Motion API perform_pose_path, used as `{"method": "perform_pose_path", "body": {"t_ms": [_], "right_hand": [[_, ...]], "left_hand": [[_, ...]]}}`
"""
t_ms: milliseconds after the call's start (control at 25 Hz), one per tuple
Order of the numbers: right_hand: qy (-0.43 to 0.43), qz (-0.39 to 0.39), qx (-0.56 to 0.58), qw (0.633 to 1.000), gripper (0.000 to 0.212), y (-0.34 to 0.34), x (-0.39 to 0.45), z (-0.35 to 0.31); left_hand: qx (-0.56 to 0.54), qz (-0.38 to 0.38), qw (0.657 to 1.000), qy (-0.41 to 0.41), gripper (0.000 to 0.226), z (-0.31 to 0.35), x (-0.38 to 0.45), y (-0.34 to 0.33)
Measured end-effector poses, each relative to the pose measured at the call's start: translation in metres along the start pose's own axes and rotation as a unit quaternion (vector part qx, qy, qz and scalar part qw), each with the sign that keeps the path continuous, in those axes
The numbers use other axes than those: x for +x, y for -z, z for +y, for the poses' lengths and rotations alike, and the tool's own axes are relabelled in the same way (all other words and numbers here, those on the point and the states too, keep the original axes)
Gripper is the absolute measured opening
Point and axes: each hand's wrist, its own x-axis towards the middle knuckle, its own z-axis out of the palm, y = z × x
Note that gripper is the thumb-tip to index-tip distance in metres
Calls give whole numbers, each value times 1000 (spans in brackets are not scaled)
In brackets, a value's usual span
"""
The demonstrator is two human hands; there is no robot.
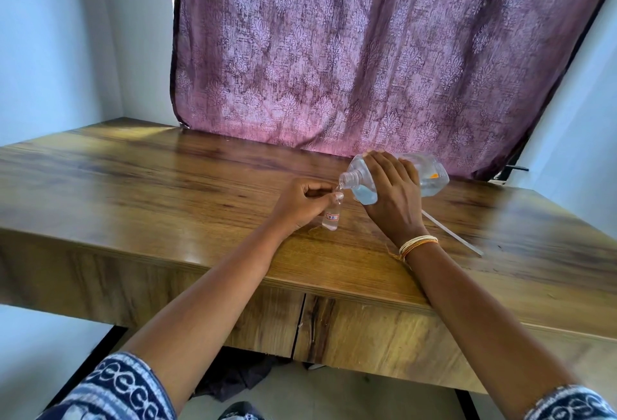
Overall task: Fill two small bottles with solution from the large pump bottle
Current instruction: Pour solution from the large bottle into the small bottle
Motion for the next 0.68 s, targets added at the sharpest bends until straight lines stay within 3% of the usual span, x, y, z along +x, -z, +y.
{"method": "perform_pose_path", "body": {"t_ms": [680], "right_hand": [[10, 13, -8, 1000, 45, 0, 1, 0]], "left_hand": [[18, 5, 1000, -3, 22, -2, 1, 1]]}}
